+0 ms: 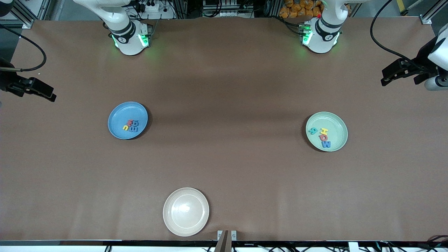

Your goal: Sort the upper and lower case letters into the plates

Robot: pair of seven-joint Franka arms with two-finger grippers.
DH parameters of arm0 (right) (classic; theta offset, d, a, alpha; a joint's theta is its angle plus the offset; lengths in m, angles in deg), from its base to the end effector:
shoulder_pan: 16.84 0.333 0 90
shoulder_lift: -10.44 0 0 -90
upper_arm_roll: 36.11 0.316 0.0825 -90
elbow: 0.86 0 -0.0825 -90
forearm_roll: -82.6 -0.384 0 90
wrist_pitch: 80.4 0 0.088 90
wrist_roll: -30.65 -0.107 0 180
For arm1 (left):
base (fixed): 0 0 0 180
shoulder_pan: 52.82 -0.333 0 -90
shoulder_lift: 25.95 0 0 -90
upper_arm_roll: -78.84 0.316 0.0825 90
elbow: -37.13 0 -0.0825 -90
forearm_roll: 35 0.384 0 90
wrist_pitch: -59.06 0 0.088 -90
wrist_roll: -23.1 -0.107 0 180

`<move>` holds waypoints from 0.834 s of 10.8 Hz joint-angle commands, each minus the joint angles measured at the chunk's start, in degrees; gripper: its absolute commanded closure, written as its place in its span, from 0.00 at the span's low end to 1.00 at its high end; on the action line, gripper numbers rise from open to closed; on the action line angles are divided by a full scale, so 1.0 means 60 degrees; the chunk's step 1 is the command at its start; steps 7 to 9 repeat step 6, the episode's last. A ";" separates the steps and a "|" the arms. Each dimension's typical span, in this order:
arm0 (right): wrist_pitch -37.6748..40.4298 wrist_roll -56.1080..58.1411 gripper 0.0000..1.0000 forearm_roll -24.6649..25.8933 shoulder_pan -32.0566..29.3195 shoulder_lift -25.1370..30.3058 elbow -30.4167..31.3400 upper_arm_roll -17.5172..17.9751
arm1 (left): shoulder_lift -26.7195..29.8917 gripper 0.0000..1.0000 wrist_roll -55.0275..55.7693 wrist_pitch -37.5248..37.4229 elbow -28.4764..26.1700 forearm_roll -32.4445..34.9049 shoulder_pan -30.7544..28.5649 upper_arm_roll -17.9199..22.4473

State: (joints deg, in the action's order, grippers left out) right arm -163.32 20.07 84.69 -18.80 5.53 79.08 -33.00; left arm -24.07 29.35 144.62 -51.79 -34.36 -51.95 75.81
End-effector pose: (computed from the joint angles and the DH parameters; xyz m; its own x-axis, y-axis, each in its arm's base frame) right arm 0.5686 0.0056 0.6476 0.9854 -0.1682 -0.0271 -0.1672 -0.9852 0.0373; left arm 0.5353 -0.0358 0.6445 0.9988 0.0420 -0.0243 0.0416 -0.9990 -0.0156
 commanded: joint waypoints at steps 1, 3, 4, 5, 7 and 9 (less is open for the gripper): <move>0.0297 0.0109 0.00 0.0004 -0.0041 0.0437 0.0387 0.0053 | 0.0053 0.00 -0.0205 -0.0066 0.0011 -0.0093 0.0002 0.0037; 0.0300 0.0108 0.00 0.0004 -0.0040 0.0555 0.0578 0.0053 | -0.0049 0.00 -0.0205 -0.0066 0.0041 0.0125 0.0017 0.0023; 0.0300 0.0123 0.00 0.0004 -0.0040 0.0555 0.0578 0.0053 | -0.0093 0.00 -0.0205 -0.0051 0.0041 0.0272 0.0032 0.0023; 0.0329 0.0123 0.00 -0.0011 -0.0040 0.0540 0.0564 0.0068 | -0.0093 0.00 -0.0205 -0.0022 0.0041 0.0288 0.0017 0.0023; 0.0344 0.0123 0.00 -0.0011 -0.0055 0.0482 0.0505 0.0082 | -0.0093 0.00 -0.0205 -0.0022 0.0041 0.0302 0.0032 0.0023; 0.0344 0.0123 0.00 -0.0011 -0.0055 0.0482 0.0505 0.0082 | -0.0093 0.00 -0.0205 -0.0022 0.0041 0.0302 0.0032 0.0023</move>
